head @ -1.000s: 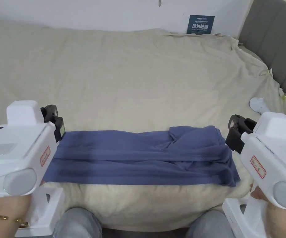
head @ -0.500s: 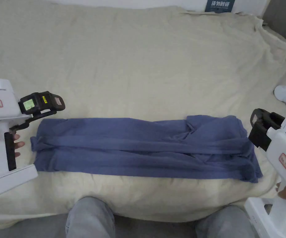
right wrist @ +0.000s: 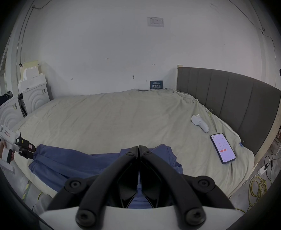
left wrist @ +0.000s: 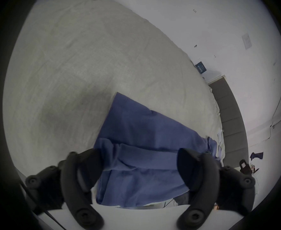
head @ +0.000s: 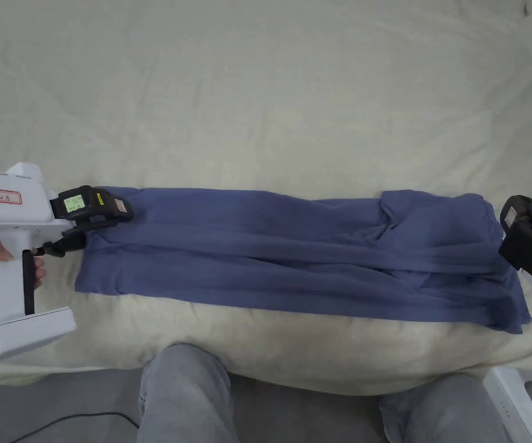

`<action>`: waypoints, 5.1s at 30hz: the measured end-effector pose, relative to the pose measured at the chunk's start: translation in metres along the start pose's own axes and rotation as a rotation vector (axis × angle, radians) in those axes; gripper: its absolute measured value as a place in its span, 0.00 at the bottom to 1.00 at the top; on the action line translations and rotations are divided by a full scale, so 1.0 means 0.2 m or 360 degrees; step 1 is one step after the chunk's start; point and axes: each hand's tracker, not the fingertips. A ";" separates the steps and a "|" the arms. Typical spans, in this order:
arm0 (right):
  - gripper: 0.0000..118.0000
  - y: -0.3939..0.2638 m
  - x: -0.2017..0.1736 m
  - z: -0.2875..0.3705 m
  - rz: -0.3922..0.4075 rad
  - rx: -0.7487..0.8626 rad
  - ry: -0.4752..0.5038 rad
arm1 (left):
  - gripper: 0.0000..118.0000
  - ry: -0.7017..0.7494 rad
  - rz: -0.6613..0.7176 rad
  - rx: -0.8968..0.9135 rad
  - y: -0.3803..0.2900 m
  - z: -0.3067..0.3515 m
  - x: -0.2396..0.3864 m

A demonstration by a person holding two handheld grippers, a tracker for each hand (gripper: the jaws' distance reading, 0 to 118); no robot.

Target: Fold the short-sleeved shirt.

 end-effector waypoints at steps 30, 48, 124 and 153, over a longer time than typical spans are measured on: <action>0.00 -0.01 0.09 0.10 -0.0069 0.0055 0.0027 | 0.89 0.0480 -0.0412 -0.0083 -0.07 0.01 0.29; 0.00 -0.01 0.09 0.07 -0.0050 0.0030 -0.0002 | 0.19 0.0557 -0.0323 -0.0044 -0.11 -0.12 0.18; 0.00 -0.02 0.29 0.25 -0.0176 0.0120 -0.0033 | 0.00 0.0299 -0.0776 0.0621 -0.74 -0.31 1.07; 0.00 -0.04 0.39 0.27 -0.0221 0.0089 -0.0077 | 0.00 -0.0252 -0.0815 0.0295 -0.84 -0.37 1.36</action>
